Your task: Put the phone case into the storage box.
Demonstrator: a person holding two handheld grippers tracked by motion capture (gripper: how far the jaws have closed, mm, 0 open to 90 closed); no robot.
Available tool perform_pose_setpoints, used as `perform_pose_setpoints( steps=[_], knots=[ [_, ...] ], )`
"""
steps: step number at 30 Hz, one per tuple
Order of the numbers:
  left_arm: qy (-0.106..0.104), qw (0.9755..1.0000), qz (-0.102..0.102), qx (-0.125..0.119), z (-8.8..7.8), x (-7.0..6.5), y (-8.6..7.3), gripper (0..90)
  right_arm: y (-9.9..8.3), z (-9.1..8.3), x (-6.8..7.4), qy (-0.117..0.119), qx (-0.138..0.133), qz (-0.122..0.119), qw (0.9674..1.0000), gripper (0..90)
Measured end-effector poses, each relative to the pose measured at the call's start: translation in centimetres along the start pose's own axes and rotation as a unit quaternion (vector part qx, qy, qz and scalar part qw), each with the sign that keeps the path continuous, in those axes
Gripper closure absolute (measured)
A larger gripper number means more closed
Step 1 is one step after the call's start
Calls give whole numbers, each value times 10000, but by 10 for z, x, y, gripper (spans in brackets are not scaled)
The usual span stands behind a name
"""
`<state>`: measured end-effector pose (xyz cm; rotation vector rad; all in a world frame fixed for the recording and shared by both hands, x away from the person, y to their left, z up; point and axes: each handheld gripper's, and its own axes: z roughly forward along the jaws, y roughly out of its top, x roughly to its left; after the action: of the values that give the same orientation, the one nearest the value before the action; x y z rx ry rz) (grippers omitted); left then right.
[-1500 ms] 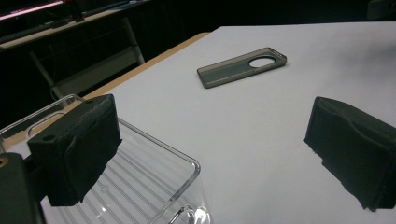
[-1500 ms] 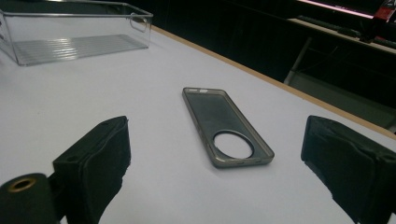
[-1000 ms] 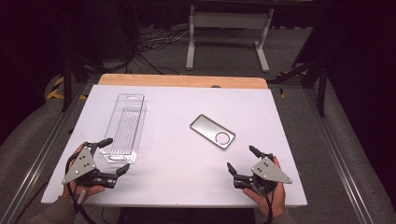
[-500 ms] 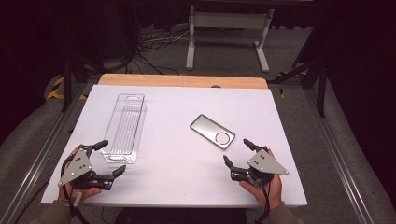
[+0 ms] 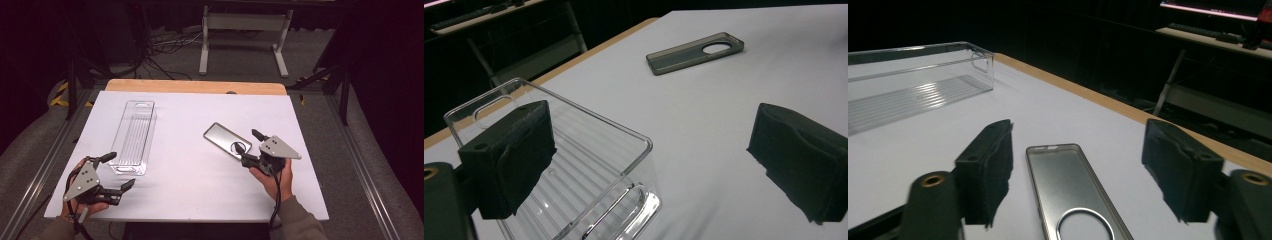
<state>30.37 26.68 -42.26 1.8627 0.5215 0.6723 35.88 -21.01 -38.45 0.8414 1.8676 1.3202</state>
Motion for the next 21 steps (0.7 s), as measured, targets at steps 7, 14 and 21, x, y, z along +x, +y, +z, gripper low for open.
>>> perform_pose_setpoints(
  steps=[7, 14, 21],
  knots=[
    [-1, 10000, 53, 45, 2, 1, -1, 52, 13, 27, -1, 73, 119, 10, 9999, 590],
    [58, 10000, 40, 10, -1, 1, -1, 55, 13, 51, -4, 333, 305, 165, 9988, 879],
    [11, 10000, 32, 41, 2, -1, 0, 56, 14, 68, -9, 222, 587, 256, 9977, 900]
  ],
)
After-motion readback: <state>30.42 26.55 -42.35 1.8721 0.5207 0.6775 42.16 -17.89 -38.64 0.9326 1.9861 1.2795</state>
